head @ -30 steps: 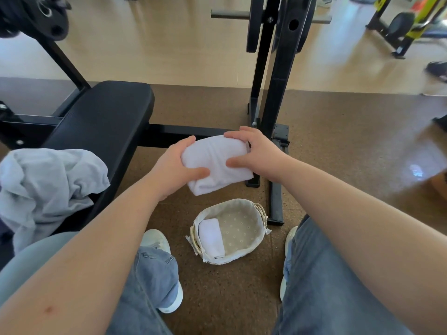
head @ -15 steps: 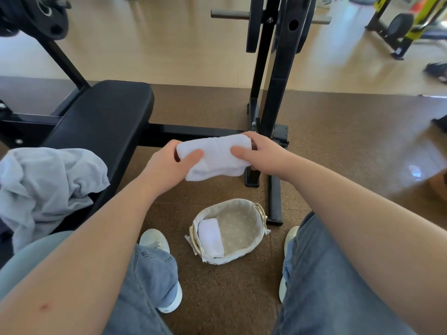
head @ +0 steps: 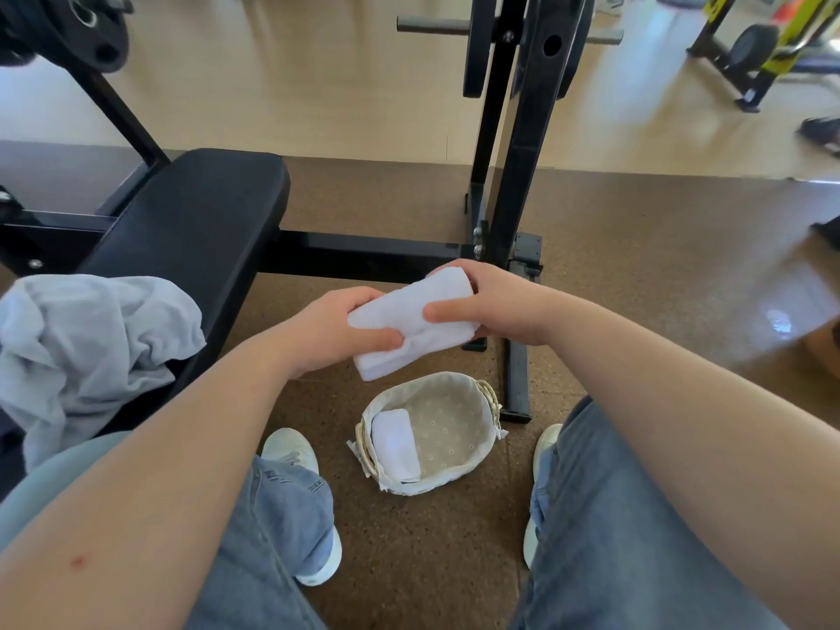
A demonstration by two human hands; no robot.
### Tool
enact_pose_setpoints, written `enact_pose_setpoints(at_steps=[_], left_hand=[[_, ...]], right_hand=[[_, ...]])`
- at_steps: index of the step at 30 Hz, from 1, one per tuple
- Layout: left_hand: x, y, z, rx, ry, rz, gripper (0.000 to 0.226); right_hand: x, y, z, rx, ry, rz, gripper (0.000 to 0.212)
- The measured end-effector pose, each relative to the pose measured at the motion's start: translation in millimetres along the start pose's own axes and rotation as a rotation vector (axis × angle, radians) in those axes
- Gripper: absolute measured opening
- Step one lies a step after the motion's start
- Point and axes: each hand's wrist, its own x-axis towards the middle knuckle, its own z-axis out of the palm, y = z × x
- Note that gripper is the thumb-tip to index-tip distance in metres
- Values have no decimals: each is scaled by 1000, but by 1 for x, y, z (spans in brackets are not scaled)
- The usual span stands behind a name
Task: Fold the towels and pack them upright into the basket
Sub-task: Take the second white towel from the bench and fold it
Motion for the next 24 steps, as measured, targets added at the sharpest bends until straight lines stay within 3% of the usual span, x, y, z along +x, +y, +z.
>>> enact_pose_setpoints(at_steps=[4,7,10,12,14,16,18,20,24], left_hand=[[1,-4,1,41,15,7,52],[9,-11,9,87,200,11,59],[13,-10,14,100,359,54,40],[14,-8,15,45,344,57,27],[17,-7,16,-19,341,-10,30],[18,-2,18,-285,336,-143,39],[18,5,18,-695,280,-252,49],[16,7,14,-931,251,-293,57],[17,-7,10,-888,285,-434,70]], right_hand=[[-1,1,-3,-31,21,-15,54],[4,4,4,-125,225,-17,59],[7,8,18,-190,374,-36,61],[7,6,27,-246,414,-81,57],[7,3,35,-307,471,-142,54],[6,-2,43,-350,503,-208,51],[6,-6,48,-402,437,-254,50],[5,-8,54,-446,298,-287,47],[10,-7,63,-447,113,-361,31]])
